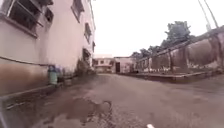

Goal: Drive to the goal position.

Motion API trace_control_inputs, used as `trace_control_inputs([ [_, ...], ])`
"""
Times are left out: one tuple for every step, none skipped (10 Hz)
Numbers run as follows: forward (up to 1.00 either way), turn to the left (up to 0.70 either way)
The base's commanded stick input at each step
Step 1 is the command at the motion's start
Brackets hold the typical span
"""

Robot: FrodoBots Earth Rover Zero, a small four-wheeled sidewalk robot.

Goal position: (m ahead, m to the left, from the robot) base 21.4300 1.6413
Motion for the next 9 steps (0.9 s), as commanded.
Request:
trace_control_inputs([
  [0.7, -0.27],
  [0.7, -0.22],
  [0.7, -0.17],
  [0.7, -0.12],
  [0.7, -0.07],
  [0.7, -0.01],
  [0.7, 0.0],
  [0.7, 0.0],
  [0.7, 0.0],
])
